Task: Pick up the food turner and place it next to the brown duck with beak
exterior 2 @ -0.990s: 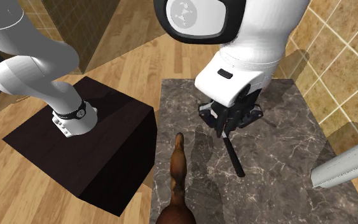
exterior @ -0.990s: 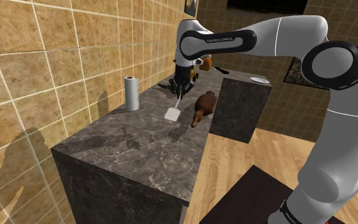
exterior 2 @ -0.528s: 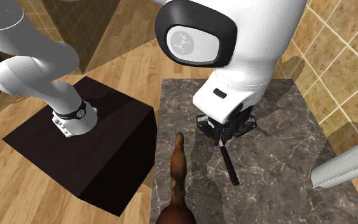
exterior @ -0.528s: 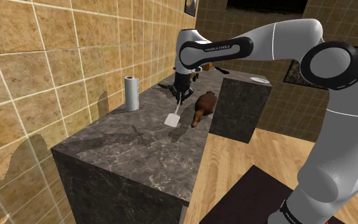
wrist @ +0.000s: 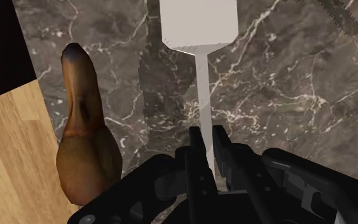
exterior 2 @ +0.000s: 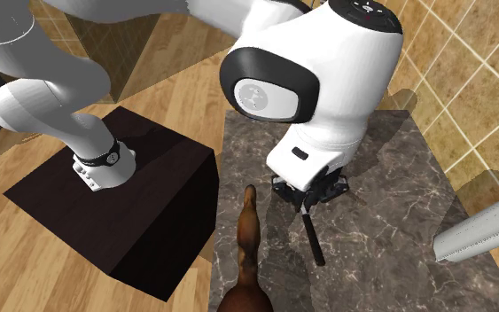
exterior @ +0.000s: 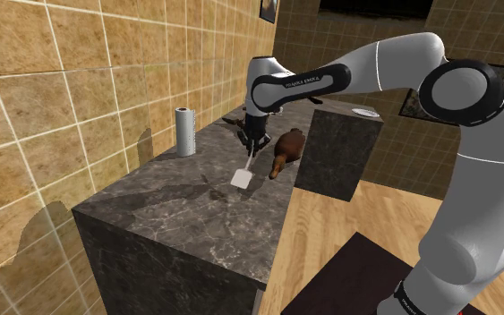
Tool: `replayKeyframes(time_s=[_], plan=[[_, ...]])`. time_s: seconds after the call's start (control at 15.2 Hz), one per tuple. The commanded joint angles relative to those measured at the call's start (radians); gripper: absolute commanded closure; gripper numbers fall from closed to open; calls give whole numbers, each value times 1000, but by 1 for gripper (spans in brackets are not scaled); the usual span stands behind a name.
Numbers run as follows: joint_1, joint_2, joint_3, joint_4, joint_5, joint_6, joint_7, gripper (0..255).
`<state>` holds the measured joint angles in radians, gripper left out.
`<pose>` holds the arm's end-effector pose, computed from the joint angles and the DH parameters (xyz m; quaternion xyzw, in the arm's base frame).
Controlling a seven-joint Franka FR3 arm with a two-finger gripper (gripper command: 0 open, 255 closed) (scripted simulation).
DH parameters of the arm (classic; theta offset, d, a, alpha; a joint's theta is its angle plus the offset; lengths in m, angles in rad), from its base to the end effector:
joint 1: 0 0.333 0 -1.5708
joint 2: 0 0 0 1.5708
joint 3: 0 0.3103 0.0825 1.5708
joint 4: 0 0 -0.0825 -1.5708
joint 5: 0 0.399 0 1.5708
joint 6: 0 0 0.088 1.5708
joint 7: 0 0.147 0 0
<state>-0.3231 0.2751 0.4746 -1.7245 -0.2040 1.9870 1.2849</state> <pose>0.6441 0.0609 0.3880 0.8600 -0.5092 0.0286 0.0168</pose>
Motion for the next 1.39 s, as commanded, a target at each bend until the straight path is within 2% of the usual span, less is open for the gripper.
replayKeyframes(time_s=[0.0, 0.92, 1.32], plan=[[1, 7, -2, -20, -5, 26, 5, 255], [13, 86, -23, -118, -60, 192, 49, 255], [13, 86, -23, -118, -60, 192, 49, 255]])
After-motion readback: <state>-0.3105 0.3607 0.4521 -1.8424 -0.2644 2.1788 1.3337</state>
